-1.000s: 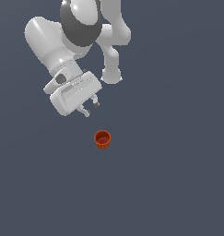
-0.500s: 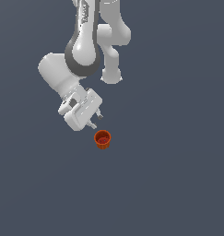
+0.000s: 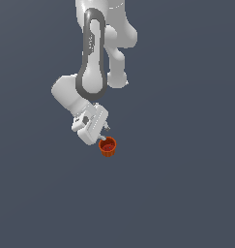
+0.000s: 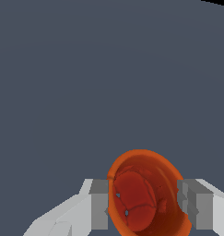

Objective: Pick up the object and move it to a goal position.

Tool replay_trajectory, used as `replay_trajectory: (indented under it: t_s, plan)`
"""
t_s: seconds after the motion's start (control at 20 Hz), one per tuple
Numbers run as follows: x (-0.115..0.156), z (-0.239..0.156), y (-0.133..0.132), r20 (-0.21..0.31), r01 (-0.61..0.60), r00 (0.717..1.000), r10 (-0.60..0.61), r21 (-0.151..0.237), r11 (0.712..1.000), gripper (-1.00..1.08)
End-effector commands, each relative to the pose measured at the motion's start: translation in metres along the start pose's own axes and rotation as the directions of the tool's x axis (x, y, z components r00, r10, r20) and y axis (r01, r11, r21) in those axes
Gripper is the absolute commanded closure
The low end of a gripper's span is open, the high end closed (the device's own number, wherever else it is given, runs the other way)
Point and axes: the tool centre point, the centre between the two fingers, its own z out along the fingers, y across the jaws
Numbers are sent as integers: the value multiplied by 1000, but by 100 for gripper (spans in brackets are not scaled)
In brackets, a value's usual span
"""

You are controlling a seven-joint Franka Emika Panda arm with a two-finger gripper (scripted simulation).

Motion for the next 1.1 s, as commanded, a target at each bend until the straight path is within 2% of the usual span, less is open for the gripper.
replay_trajectory:
  t_s: [0.0,0.35,1.05]
  plan:
    - [-7,8,-6,3,11,1000,-11,13,1000,-20]
    - [-17,20,-15,7,24,1000,-24,32,999,-20]
    - [-23,24,-20,13,2,1000,-3,30,1000,-20]
